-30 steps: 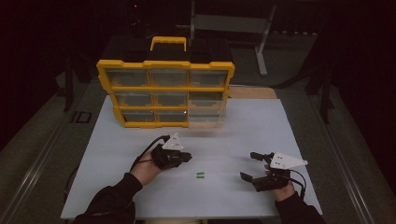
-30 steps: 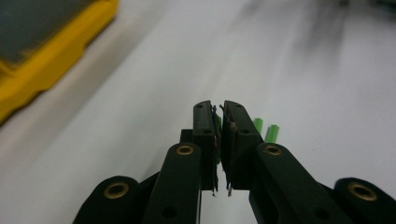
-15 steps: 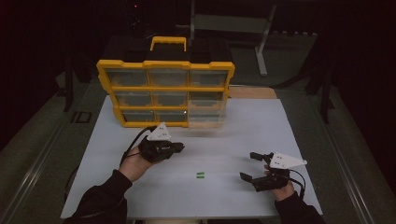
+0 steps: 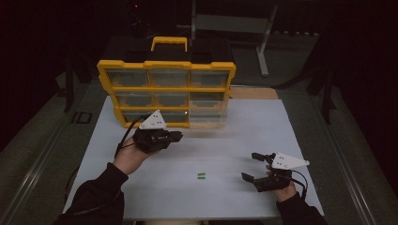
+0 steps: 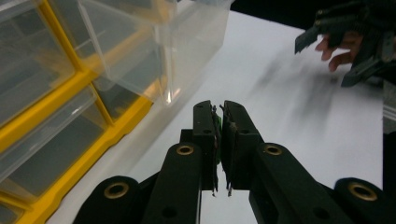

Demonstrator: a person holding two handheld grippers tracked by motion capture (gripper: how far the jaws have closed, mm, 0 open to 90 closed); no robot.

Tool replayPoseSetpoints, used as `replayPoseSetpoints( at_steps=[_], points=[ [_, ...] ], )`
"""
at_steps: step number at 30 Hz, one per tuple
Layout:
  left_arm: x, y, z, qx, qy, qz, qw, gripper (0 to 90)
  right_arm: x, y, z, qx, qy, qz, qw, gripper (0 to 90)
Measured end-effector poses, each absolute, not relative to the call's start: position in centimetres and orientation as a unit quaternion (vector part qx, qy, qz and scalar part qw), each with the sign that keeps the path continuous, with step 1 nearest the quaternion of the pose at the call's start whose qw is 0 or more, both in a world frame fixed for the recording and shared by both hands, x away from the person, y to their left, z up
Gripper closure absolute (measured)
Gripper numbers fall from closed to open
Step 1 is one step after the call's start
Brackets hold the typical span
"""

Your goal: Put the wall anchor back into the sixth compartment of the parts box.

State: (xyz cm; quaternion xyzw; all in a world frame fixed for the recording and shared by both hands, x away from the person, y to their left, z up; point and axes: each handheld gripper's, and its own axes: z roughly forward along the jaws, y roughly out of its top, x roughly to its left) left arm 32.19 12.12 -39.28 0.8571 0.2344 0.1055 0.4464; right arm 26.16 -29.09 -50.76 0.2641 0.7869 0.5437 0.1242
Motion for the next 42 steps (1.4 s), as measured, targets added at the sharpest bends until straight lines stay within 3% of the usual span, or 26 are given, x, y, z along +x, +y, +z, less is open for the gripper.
replayPoseSetpoints(
  at_steps=[25, 42],
  points=[
    [35.0, 11.1, -33.8, 0.839, 0.262, 0.124, 0.461, 83.3, 26.2, -29.0, -50.7, 0.264, 0.786, 0.545, 0.125, 11.9],
    [36.4, 7.6, -32.0, 0.823, 0.286, 0.126, 0.474, 83.3, 26.2, -29.0, -50.8, 0.264, 0.786, 0.545, 0.124, 12.0]
  ],
)
